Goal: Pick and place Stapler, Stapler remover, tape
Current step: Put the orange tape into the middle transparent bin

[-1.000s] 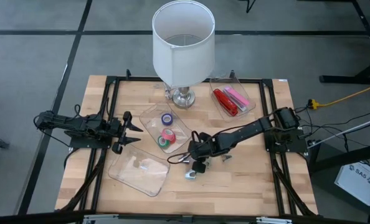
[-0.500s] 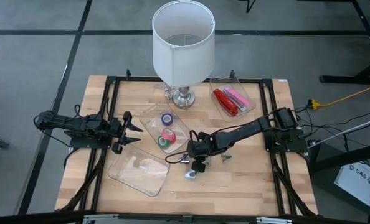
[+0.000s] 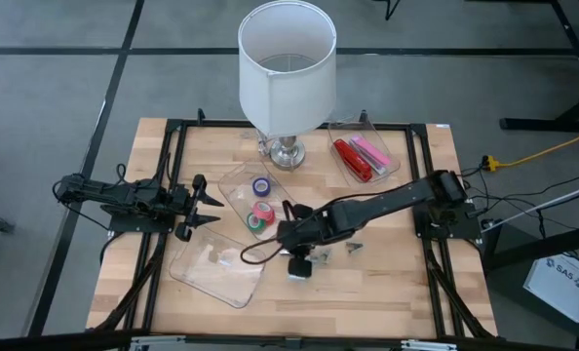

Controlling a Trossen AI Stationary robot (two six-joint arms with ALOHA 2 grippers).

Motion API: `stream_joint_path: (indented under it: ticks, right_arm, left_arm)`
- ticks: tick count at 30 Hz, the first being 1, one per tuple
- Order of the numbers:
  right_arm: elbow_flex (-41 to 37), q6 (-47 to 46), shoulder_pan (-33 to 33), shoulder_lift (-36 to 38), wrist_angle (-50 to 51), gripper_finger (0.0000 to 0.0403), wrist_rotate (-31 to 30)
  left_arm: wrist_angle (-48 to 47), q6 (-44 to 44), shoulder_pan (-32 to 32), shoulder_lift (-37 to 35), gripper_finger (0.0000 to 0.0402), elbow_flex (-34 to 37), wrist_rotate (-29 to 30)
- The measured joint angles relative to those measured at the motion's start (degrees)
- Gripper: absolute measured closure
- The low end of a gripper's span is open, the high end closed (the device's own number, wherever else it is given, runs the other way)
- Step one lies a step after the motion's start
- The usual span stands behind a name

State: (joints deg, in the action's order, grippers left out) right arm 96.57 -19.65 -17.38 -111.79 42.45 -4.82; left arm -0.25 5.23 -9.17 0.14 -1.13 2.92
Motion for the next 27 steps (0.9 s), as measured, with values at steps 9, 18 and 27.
stream_joint_path:
  ticks: [9,18,27]
  right_arm:
    - [8.97,14.72,-0.62,0.22,-10.08,0.0369,-8.57]
    - [8.99,24.41,4.3,-5.02,-21.03,0.0366,-9.16]
    - [8.97,19.94,11.01,-10.62,-15.64,0.0365,-9.25]
  left_arm:
    - [0.0,0.01,-0.02,-0.01,0.0217,-0.01,0.02]
    - [0.01,0.01,0.0,-0.02,0.0217,0.0,0.02]
    - [0.02,0.01,0.0,0.01,0.0217,0.0,0.01]
